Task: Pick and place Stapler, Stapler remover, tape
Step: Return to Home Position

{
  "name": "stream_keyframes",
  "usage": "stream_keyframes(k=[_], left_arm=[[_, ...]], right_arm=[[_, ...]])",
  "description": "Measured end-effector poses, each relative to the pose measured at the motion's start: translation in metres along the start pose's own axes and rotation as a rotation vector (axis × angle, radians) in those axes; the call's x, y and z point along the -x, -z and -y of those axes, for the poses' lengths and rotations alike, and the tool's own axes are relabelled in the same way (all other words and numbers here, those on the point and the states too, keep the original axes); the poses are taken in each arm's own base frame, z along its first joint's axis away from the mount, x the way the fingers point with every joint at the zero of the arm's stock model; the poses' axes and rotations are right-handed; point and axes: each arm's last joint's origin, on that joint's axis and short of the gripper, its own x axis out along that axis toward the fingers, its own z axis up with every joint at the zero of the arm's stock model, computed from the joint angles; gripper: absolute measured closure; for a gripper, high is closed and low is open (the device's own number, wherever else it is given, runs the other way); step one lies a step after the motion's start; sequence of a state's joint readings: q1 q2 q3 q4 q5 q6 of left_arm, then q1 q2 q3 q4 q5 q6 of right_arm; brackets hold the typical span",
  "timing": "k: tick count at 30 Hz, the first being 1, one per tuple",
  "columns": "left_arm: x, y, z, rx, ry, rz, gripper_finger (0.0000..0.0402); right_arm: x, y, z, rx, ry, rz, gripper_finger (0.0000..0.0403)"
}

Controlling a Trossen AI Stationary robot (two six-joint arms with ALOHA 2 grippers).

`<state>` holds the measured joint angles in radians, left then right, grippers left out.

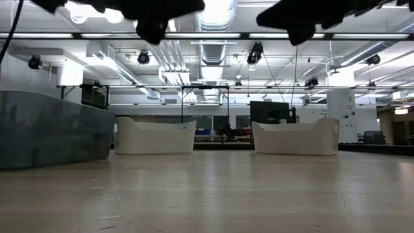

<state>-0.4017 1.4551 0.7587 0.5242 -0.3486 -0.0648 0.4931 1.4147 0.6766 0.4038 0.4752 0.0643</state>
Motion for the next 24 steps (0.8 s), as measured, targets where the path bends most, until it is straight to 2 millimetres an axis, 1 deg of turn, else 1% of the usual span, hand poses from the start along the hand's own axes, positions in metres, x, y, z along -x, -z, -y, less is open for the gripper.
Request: stream_keyframes(k=[4, 6, 8, 12, 17, 20, 22, 24], left_arm=[[0.001, 0.02, -0.024, 0.041, 0.001, 0.02, 0.0397], [0.004, 0.029, -0.036, 0.031, -0.024, 0.014, 0.0397], [0.012, 0.035, -0.045, 0.01, -0.039, -0.002, 0.0397], [0.04, 0.034, -0.058, 0.019, -0.057, 0.048, 0.0397], [0.079, 0.044, -0.068, 0.031, -0.092, 0.101, 0.0397], [0.098, 0.052, -0.072, 0.026, -0.107, 0.133, 0.0396], [0.11, 0.055, -0.075, 0.033, -0.111, 0.166, 0.0396], [0.119, 0.058, -0.077, 0.041, -0.125, 0.196, 0.0396]], right_arm=[[-0.005, 0.009, 0.021, -0.009, 0.008, -0.01, 0.0395], [-0.002, 0.013, 0.03, -0.009, -0.007, -0.002, 0.0395], [0.005, 0.015, 0.037, -0.012, -0.017, 0.016, 0.0395], [0.029, 0.022, 0.05, -0.027, -0.012, 0.053, 0.0395], [0.06, 0.035, 0.061, -0.066, -0.012, 0.112, 0.0395], [0.074, 0.043, 0.067, -0.04, -0.004, 0.141, 0.0395], [0.082, 0.046, 0.071, -0.007, 0.003, 0.168, 0.0394], [0.089, 0.048, 0.074, -0.01, 0.006, 0.196, 0.0394]])
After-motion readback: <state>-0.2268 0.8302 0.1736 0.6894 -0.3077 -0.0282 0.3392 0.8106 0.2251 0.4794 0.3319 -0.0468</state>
